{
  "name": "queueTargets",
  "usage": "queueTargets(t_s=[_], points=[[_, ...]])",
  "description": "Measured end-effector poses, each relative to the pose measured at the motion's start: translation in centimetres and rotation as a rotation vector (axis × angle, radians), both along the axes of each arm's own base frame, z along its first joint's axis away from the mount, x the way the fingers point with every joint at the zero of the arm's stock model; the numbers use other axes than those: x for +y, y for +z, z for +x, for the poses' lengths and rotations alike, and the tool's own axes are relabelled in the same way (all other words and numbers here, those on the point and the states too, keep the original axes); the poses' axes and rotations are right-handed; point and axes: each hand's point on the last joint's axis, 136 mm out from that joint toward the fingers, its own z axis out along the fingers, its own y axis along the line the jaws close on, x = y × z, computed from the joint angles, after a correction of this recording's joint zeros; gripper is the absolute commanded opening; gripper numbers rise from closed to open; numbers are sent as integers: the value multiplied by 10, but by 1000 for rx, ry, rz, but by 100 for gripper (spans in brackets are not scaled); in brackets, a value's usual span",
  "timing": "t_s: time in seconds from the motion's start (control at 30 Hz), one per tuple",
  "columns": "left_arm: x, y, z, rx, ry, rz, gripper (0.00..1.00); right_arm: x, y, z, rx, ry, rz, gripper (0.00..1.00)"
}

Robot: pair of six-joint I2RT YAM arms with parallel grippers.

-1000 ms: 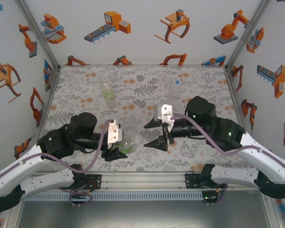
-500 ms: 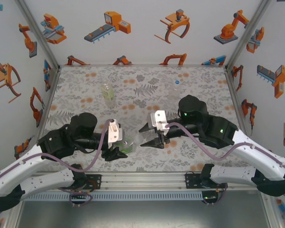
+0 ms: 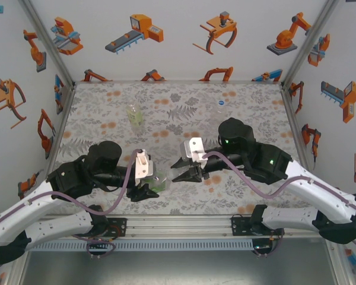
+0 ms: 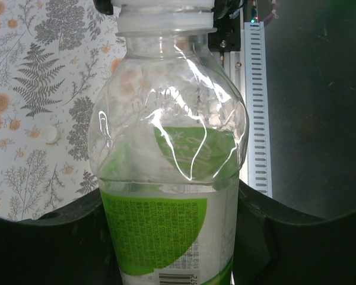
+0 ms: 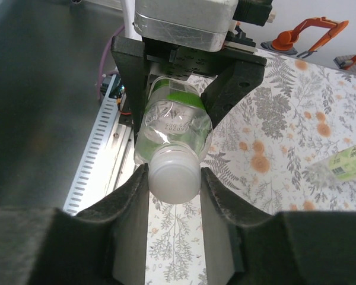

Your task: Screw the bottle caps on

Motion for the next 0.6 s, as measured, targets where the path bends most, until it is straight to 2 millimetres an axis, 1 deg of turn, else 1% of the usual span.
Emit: queueTargets(t_s=[0.13,0.2,0.27,0.33,0.4,0.6], points=[[0,0,0,1,1,0,0,0,0,3,29,-26,-4,12],[0,-1,1,0,5,-1,0,1,0,6,68,-54,-7,7],[0,-2,2,-2,12,2,0,2,-1,10,138,-99,-14,0],[0,-3,3,-6,19,4,0,2,-2,15,221,-151,-19,0],[0,-4,5,-12,28,4,0,2,-4,23,343,-227,-26,0],[1,-5,16,-45,81,11,0,-1,-15,52,797,-526,-37,0]])
